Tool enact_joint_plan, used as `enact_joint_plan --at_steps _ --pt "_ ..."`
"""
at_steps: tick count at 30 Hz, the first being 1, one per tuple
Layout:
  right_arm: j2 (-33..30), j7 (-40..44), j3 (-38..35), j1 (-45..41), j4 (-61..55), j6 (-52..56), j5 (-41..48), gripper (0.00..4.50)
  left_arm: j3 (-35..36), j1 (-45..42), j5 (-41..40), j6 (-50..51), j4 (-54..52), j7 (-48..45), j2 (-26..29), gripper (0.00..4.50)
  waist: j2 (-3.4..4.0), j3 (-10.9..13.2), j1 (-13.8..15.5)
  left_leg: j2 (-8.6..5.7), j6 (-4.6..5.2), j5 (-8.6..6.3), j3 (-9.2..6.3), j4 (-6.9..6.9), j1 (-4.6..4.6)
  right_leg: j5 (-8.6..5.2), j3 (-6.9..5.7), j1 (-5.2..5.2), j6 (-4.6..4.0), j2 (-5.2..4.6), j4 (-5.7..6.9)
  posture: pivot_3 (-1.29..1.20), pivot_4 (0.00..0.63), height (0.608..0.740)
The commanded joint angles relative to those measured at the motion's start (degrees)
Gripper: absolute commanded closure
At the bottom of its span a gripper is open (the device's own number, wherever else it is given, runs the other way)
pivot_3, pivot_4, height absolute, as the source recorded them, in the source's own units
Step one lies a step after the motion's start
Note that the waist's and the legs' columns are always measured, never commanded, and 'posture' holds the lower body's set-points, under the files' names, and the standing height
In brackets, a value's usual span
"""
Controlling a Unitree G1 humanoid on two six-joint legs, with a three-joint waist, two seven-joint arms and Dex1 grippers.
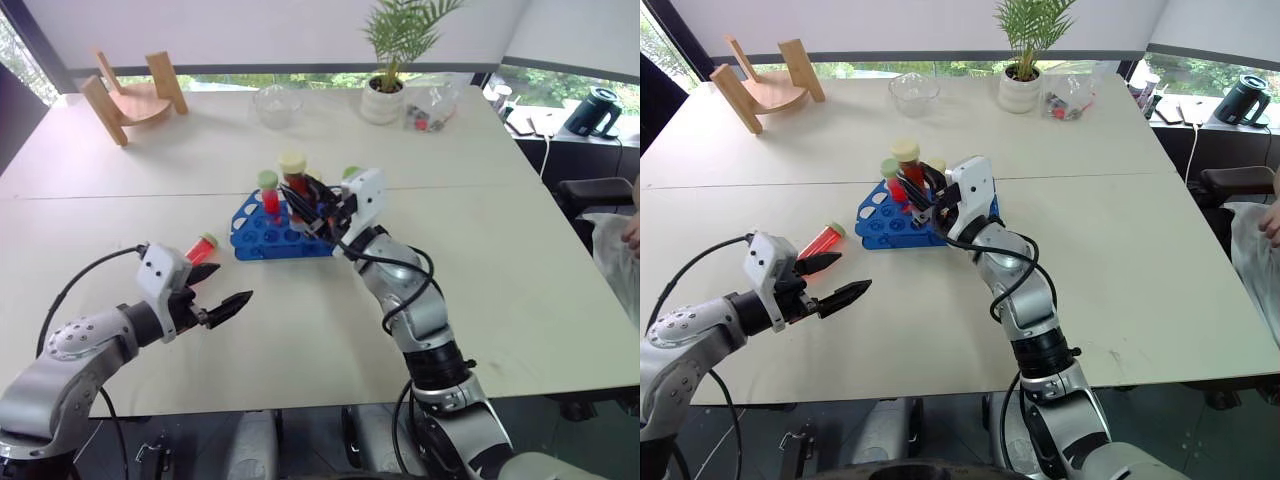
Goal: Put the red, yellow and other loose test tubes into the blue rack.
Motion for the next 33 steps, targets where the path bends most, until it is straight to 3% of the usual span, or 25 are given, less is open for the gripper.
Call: enact_joint_plan --at_steps 1,11,21,33 --pt "-0.67 -0.23 -1.05 -1.80 3.41 -6.24 -1.46 3.64 0.23 -0.86 -0.80 0.09 -2.74 2.53 -1.33 0.00 -0.01 0.00 -0.01 0.02 0.00 0.00 -0.03 -0.01 0.00 0.00 -0.01 0.00 0.00 0.04 0.01 0.00 0.150 0.740" --pt "-1.60 -2.23 -2.37 -2.29 11.59 -9.95 -3.52 3.64 -2.86 -1.15 1.63 -1.43 -3.90 7.08 -5.53 0.00 -0.07 -0.06 0.03 0.01 0.00 0.00 -0.06 0.02 0.14 0.01 -0.01 0.16 0.00 0.05 0.04 0.00 0.150 0.740" --pt "-2.31 -1.91 0.06 2.43 3.76 -10.76 -5.47 3.64 -5.03 -0.98 3.03 -2.07 -3.04 6.59 -5.26 0.00 -0.13 -0.10 0.11 0.00 0.00 0.00 -0.06 0.04 0.25 -0.02 0.01 0.29 -0.04 0.04 0.01 0.00 0.150 0.740" --pt "3.99 -12.15 3.34 7.37 1.88 -12.96 -11.53 3.64 -6.80 0.34 5.37 -4.84 -0.89 6.22 -6.86 0.00 -0.06 -0.06 -0.09 0.05 0.00 0.00 -0.04 -0.14 0.14 0.00 0.01 0.03 -0.01 0.08 0.03 0.00 0.150 0.740"
